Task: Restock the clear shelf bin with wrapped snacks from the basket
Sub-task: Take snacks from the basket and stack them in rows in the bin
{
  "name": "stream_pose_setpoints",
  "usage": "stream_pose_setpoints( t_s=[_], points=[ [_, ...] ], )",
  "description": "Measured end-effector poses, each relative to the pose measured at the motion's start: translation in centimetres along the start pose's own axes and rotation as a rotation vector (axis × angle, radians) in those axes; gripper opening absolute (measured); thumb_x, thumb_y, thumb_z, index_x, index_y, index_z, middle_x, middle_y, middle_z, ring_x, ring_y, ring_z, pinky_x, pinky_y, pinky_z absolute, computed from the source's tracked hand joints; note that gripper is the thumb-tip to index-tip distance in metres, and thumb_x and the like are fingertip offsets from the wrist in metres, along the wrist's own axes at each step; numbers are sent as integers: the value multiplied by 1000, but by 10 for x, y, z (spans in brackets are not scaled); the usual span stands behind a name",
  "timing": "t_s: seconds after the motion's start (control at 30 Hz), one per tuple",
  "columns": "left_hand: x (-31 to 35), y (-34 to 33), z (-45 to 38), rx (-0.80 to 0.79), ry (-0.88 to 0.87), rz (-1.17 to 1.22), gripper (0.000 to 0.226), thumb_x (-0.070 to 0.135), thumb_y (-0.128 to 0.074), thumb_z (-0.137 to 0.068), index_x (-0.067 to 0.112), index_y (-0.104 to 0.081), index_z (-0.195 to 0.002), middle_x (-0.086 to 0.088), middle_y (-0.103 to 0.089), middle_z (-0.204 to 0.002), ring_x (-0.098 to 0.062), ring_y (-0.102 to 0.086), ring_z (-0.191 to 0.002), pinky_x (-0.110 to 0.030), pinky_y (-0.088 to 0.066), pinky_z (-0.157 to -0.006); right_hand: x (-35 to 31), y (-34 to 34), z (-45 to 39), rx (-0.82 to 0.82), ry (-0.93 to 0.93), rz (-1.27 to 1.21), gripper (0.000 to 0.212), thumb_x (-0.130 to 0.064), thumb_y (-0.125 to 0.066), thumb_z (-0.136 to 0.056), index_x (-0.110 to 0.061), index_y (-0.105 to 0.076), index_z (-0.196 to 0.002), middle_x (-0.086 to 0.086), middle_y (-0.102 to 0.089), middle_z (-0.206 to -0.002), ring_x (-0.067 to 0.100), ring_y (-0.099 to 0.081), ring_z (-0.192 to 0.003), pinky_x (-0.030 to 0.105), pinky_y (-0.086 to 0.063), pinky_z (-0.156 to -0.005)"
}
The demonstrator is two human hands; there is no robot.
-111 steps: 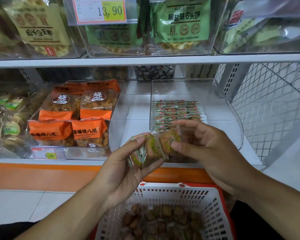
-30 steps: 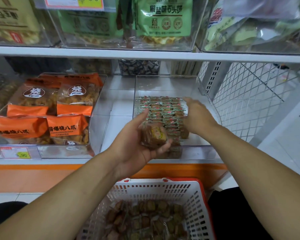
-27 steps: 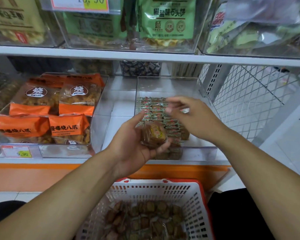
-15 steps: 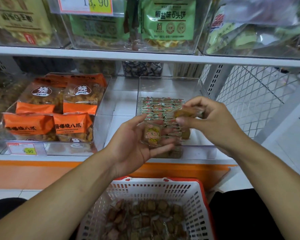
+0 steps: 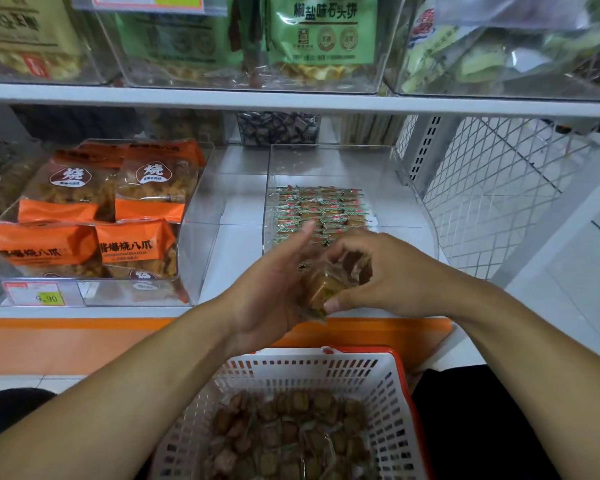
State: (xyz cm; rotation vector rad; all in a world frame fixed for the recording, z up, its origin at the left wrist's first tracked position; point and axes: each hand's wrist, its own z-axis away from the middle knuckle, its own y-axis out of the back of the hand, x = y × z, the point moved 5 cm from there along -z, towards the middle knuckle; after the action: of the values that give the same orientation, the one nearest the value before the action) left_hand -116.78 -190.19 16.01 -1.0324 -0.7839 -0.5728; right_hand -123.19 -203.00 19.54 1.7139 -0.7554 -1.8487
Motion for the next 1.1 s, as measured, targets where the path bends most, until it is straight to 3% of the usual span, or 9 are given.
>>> stream_pose_setpoints(
  t_s=[0.1,0.2,0.3,0.47,0.53,0.7,0.8,0.97,1.1],
  points=[
    [4,10,-4,175,-145,-87,56,62,-61,-88,24,-57,-130,-3,-76,-114,-22,-73,-103,-40,-58,-93,6,23,1,137,-1,-82,41,-26,-91,-69,-31,-63,-99,-19,-68,-90,0,-64,-83,12,-47,-70],
    [8,17,1,390,-360,-691,49,54,-69,-86,37,-56,-130,12,-70,-123,-4,-67,-113,-32,-54,-100,33,54,-3,349,-136,160,40,-25,-89,-71,-29,-58,-95,-14,-66,-89,12,-64,-82,25,-48,-66],
    [-4,13,1,346,-456,-1313,59,47,-71,-90,35,-47,-143,14,-56,-143,-4,-52,-129,-26,-45,-108,69,47,-16,241,-368,406,32,-12,-80,-79,-24,-55,-96,0,-65,-97,18,-56,-81,26,-41,-60],
    [-33,14,-10,260,-410,-1903,82,56,-58,-94,28,-19,-160,3,-26,-165,-18,-12,-154,-26,14,-120,102,16,-43,142,-546,505,24,4,-62,-83,-6,-68,-103,11,-65,-108,27,-60,-96,32,-52,-78],
    [-35,14,-11,261,-403,-1954,84,58,-55,-95,28,-14,-161,2,-21,-167,-18,-6,-156,-30,21,-118,109,13,-48,165,-615,425,33,2,-64,-85,-2,-61,-118,16,-65,-113,29,-62,-98,34,-52,-74],
    [-33,17,-14,222,-380,-1920,83,57,-57,-93,30,-16,-160,3,-24,-166,-17,-8,-156,-31,15,-121,116,7,-55,141,-716,301,94,-5,-69,-86,-4,-5,-155,19,-62,-120,29,-62,-97,32,-49,-67],
    [-31,18,-13,225,-376,-1905,84,57,-59,-91,30,-19,-159,5,-26,-166,-16,-12,-155,-33,9,-125,118,5,-58,114,-707,295,102,-9,-75,-84,-10,-4,-158,15,-63,-123,31,-62,-109,35,-54,-87],
    [-30,17,-13,222,-373,-1878,86,59,-62,-90,30,-20,-159,5,-28,-165,-15,-14,-153,-33,6,-126,123,3,-58,166,-745,385,101,-2,-67,-86,-13,0,-160,18,-59,-132,34,-60,-115,32,-49,-82],
    [-29,21,-13,209,-357,-1874,89,61,-63,-87,30,-22,-160,6,-29,-165,-15,-13,-155,-37,3,-128,122,3,-61,209,-680,350,74,-4,-67,-84,-12,-33,-150,15,-61,-129,33,-60,-114,29,-48,-83]
  ],
)
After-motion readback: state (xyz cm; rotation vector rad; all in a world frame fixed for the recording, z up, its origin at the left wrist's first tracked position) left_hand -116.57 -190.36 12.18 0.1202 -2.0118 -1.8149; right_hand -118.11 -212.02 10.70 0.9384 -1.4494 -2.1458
